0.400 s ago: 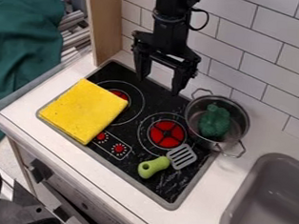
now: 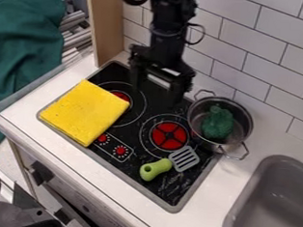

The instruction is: Move the yellow clothes to between the burners

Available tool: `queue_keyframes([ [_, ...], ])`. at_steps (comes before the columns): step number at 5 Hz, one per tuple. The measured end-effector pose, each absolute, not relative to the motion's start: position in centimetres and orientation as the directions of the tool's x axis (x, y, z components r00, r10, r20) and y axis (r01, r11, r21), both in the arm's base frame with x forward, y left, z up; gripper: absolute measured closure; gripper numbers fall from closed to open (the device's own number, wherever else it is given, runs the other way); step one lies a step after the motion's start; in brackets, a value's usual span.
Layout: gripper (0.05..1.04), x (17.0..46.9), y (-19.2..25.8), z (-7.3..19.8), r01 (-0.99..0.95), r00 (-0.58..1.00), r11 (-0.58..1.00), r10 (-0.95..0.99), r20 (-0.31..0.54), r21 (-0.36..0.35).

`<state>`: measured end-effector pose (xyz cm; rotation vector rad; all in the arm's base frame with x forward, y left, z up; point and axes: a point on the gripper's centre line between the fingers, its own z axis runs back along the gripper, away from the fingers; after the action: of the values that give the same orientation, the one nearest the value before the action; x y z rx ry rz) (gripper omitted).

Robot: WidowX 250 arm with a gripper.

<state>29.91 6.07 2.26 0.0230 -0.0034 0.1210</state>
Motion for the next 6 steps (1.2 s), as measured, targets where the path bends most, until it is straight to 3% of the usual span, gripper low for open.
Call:
queue_keyframes([
  [1,0.075,28.7,8.3,1.7,-0.158,0.987,0.987,0.159,-0.011,0.032],
  [3,0.075,27.7,13.5,1.3,-0.236,0.971,0.971,0.234,0.052,0.041],
  [4,0.075,28.1,14.2,-0.5,-0.217,0.975,0.976,0.215,0.046,0.03],
  [6,0.075,27.0,16.0,-2.4,-0.184,0.976,0.983,0.183,0.118,-0.006],
])
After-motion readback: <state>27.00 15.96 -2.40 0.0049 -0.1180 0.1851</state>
